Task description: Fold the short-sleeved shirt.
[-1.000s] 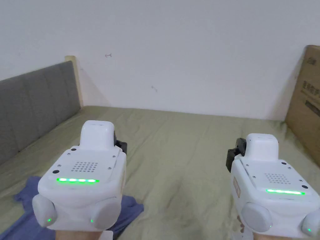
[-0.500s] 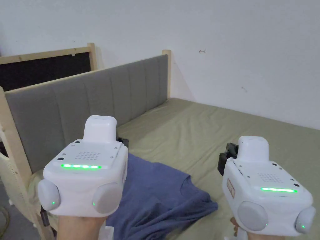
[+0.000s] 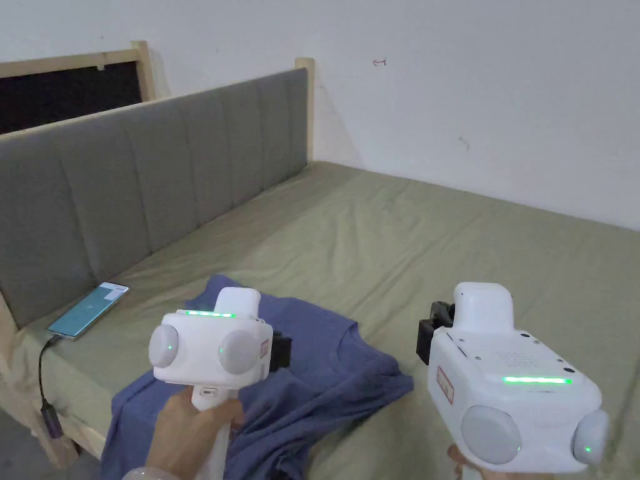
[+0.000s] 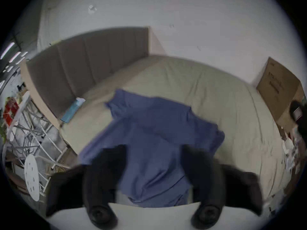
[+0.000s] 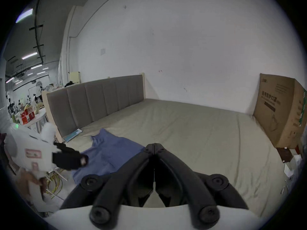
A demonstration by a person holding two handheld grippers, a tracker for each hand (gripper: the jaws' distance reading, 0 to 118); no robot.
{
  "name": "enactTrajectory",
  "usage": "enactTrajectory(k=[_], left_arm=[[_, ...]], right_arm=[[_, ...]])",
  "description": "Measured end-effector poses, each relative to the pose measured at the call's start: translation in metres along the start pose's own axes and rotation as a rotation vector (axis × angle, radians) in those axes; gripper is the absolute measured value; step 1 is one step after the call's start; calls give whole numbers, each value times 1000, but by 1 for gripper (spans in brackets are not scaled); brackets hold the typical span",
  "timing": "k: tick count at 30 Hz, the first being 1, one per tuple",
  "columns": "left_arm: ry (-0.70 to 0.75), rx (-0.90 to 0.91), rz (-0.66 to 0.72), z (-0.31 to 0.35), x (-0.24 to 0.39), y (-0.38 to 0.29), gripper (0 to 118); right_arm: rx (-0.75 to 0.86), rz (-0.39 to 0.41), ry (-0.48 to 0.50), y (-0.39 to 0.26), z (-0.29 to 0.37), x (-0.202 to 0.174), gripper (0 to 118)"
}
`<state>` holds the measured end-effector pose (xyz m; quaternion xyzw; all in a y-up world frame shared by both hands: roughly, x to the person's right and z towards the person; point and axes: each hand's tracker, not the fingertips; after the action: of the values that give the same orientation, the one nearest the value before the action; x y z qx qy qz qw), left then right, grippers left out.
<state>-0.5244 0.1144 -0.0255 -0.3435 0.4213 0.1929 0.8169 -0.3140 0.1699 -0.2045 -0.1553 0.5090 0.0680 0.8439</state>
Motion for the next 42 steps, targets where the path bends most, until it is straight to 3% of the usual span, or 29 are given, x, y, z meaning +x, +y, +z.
enactTrajectory(k=[1, 2, 11, 13, 15, 16, 17, 18, 19, 20, 22, 24, 33, 36, 42], left_arm=[[-8, -33, -9, -12, 5, -3, 87], [-19, -51, -6, -22, 9, -6, 97], [-15, -285, -25, -101, 21, -35, 102], [-41, -325, -1, -111, 20, -40, 98], [-26, -317, 4, -108, 20, -37, 78], [-36, -321, 30, -104, 19, -32, 55], [-21, -306, 33, -100, 19, -28, 14], [30, -296, 23, -101, 18, -25, 3], [89, -312, 7, -104, 16, -25, 3], [14, -343, 58, -109, 10, -25, 3], [-2, -344, 93, -108, 4, -25, 3], [-10, -339, 107, -106, 1, -22, 3], [-96, -213, 128, -61, 3, 18, 3], [-155, -135, 93, -34, 32, 48, 3], [-342, 15, -82, 25, 137, 97, 3]], right_arm=[[-15, -2, -11, -2, -3, 3, 0], [-28, -7, -19, -4, -6, 7, 0], [-121, -38, -64, -19, -32, 32, 0], [-145, -51, -69, -22, -38, 35, 0], [-166, -92, -73, -25, -42, 40, 0], [-172, -115, -73, -27, -44, 43, 0], [-175, -128, -79, -29, -45, 44, 0], [-176, -124, -94, -31, -47, 44, 0], [-178, -114, -111, -32, -48, 44, 0], [-178, -97, -118, -32, -47, 43, 0], [-178, -92, -103, -32, -43, 44, 0], [-185, -117, -80, -31, -41, 51, 0], [-162, -180, -155, -30, -24, 85, 0], [-140, -244, -170, -27, -13, 99, 0], [-74, -250, -280, -16, 25, 137, 0]])
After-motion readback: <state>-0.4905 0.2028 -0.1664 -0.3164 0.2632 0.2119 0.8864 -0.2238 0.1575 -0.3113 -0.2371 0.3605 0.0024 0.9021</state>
